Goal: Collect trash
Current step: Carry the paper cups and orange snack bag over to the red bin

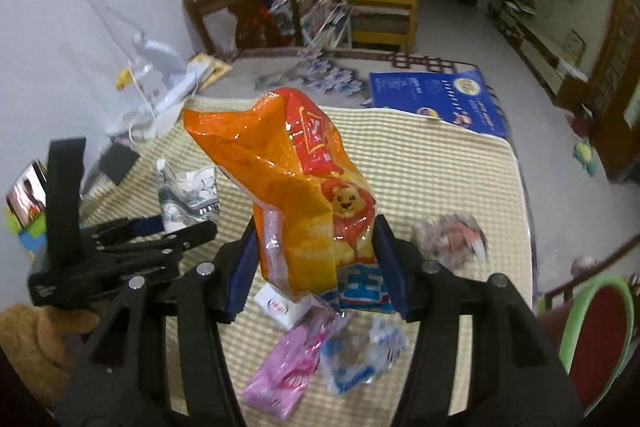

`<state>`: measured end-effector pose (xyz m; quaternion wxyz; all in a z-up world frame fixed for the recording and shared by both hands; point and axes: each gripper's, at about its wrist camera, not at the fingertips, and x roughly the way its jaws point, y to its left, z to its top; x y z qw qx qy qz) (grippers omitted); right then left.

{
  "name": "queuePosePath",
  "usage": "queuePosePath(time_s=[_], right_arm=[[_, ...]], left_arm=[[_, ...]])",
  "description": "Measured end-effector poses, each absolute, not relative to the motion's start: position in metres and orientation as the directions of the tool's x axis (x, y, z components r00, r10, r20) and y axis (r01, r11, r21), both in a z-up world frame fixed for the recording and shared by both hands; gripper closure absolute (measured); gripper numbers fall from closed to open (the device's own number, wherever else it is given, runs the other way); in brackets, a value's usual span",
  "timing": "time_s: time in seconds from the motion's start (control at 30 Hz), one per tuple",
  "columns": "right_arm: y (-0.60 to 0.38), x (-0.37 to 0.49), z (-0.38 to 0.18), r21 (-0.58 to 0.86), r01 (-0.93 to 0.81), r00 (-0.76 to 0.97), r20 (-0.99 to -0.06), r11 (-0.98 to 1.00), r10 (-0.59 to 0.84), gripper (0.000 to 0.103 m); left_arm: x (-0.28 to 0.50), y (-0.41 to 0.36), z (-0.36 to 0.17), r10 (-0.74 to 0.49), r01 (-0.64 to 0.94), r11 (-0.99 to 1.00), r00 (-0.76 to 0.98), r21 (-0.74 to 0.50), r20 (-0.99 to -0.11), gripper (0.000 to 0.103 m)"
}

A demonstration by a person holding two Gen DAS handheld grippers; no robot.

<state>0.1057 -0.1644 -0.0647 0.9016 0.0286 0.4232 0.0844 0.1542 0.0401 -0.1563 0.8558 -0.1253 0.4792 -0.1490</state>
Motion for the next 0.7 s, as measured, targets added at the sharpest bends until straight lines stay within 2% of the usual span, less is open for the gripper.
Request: queuePosePath(time_s=[0.37,0.7], right_arm=[[-0.199,0.065,-0.057,0.192,0.030,0.670,-0.732,0.981,0.123,0.049],[-0.206,0.044,-0.062,0.231,0.069,0.678,-0.725,0.970,0.125,0.049]], left_arm=[[0.118,0.026,-0.137,-0.407,0.217,0.913,0.499,-0.345,-0.765,0.044],[0.103,0.023,-0.132,-0.401,0.240,0.916,0.495,-0.322,-0.771,0.044]])
